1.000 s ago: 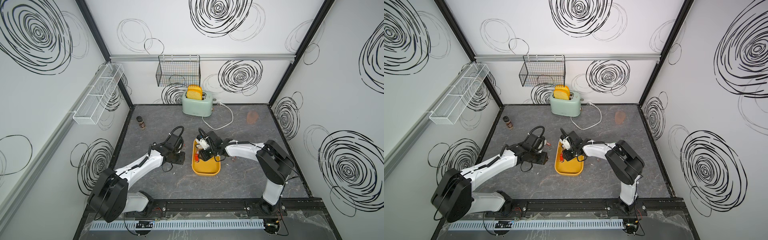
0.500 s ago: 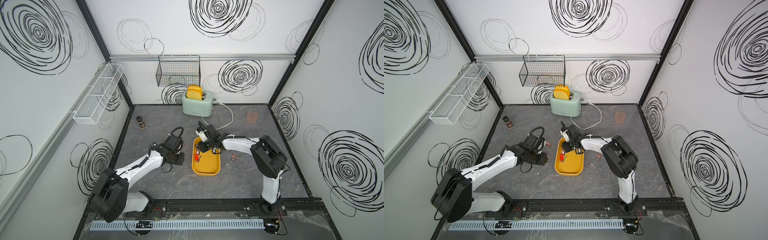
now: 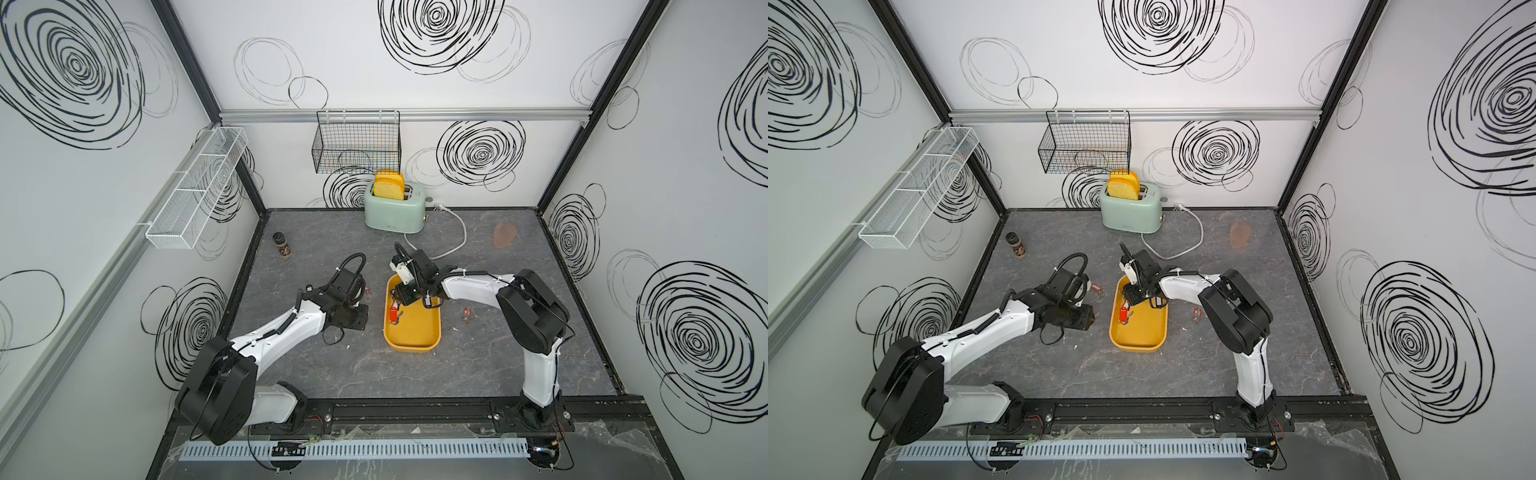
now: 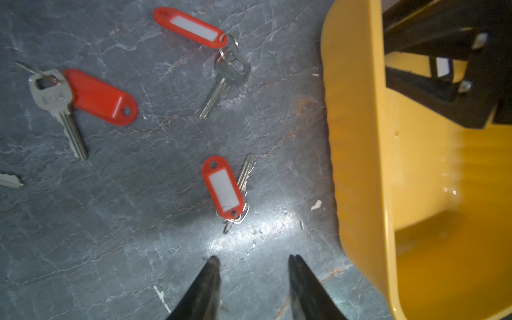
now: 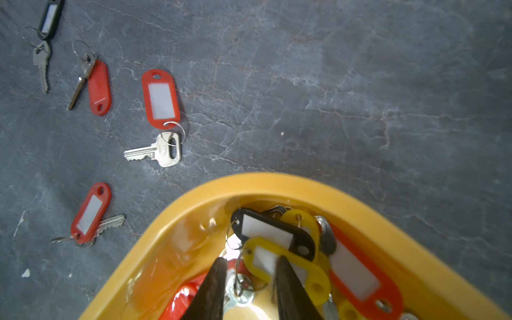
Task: Take the keys out of the storage box
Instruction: Pick up the key from the storage box.
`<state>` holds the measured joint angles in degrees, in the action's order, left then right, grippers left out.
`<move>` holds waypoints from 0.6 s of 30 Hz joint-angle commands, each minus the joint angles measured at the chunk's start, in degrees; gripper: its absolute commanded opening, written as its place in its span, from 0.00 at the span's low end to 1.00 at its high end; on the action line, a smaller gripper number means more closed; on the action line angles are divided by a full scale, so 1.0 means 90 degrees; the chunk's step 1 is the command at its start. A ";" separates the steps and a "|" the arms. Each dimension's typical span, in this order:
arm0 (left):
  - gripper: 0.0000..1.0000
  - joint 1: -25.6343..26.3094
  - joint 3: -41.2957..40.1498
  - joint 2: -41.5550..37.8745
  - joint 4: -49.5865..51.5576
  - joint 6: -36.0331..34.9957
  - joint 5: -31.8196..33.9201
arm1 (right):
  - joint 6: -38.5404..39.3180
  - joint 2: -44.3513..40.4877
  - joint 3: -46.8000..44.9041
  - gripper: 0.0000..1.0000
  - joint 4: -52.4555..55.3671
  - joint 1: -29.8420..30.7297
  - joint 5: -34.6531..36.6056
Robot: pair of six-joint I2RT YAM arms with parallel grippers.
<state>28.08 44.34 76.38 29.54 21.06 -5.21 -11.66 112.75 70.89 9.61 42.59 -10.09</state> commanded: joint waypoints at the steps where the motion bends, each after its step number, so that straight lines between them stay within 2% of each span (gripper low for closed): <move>1: 0.45 -0.0050 -0.0063 -0.0055 -0.0128 0.0036 -0.0055 | 0.0138 0.0132 0.0130 0.33 0.0160 0.0091 0.0037; 8: 0.45 -0.0068 -0.0083 -0.0059 -0.0140 0.0043 -0.0052 | 0.0151 0.0225 0.0175 0.25 0.0202 0.0102 0.0056; 14: 0.45 -0.0078 -0.0053 -0.0032 -0.0148 0.0042 -0.0059 | 0.0143 0.0163 0.0200 0.08 0.0242 0.0102 0.0133; 18: 0.45 -0.0082 0.0012 -0.0020 -0.0167 0.0033 -0.0068 | 0.0155 -0.0088 0.0133 0.01 0.0242 0.0102 0.0216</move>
<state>27.94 44.21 76.38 29.45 21.06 -5.39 -10.85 113.56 71.35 10.09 43.31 -9.19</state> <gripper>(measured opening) 0.447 0.051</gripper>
